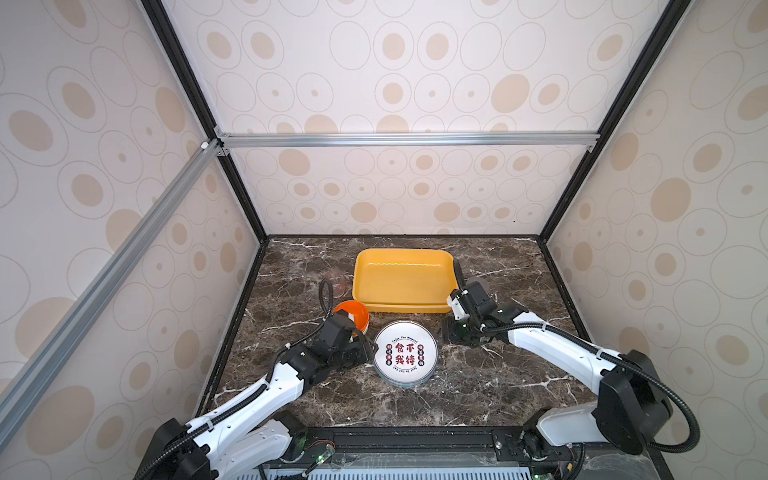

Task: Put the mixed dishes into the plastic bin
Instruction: 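Move both grippers toward the white plate stack from opposite sides, then close both grippers on the rim of the top printed plate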

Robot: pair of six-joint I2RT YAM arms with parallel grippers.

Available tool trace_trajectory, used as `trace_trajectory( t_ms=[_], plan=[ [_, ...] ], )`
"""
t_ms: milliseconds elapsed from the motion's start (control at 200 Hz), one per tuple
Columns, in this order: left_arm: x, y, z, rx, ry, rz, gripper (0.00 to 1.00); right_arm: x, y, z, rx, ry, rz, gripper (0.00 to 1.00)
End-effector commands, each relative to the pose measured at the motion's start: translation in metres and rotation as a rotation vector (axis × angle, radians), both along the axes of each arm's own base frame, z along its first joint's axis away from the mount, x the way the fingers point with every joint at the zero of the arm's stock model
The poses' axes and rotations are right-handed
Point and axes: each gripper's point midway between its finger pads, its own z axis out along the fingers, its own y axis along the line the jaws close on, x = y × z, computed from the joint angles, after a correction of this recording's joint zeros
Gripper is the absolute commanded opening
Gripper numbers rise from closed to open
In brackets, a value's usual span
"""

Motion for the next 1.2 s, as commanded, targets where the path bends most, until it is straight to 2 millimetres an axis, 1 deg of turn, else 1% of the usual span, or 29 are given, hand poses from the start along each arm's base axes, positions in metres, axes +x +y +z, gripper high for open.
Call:
trace_trajectory(
  t_ms=[0, 100, 200, 425, 625, 750, 940, 1015, 1195],
  plan=[
    [0.004, -0.001, -0.005, -0.006, -0.003, 0.054, 0.49, 0.004, 0.002, -0.005, -0.037, 0.001, -0.006, 0.51],
    [0.005, -0.003, -0.009, 0.002, -0.001, 0.056, 0.49, 0.006, 0.004, -0.012, -0.042, 0.006, -0.007, 0.50],
    [0.007, -0.005, -0.009, 0.002, -0.008, 0.062, 0.47, 0.008, 0.008, -0.016, -0.036, 0.017, -0.003, 0.46],
    [0.009, -0.008, -0.014, 0.017, 0.001, 0.069, 0.45, 0.012, 0.014, -0.021, -0.040, 0.023, 0.004, 0.46],
    [0.009, -0.008, -0.019, 0.025, 0.007, 0.072, 0.45, 0.016, 0.017, -0.023, -0.041, 0.021, 0.008, 0.46],
    [0.010, -0.009, -0.020, 0.028, 0.009, 0.073, 0.44, 0.017, 0.020, -0.025, -0.038, 0.031, 0.013, 0.40],
    [0.009, -0.009, -0.023, 0.031, 0.014, 0.077, 0.44, 0.019, 0.023, -0.026, -0.035, 0.031, 0.021, 0.40],
    [0.008, -0.007, -0.025, 0.035, 0.019, 0.080, 0.44, 0.019, 0.026, -0.025, -0.029, 0.031, 0.028, 0.35],
    [0.006, -0.006, -0.027, 0.037, 0.025, 0.083, 0.44, 0.020, 0.029, -0.027, -0.030, 0.040, 0.033, 0.35]
  ],
)
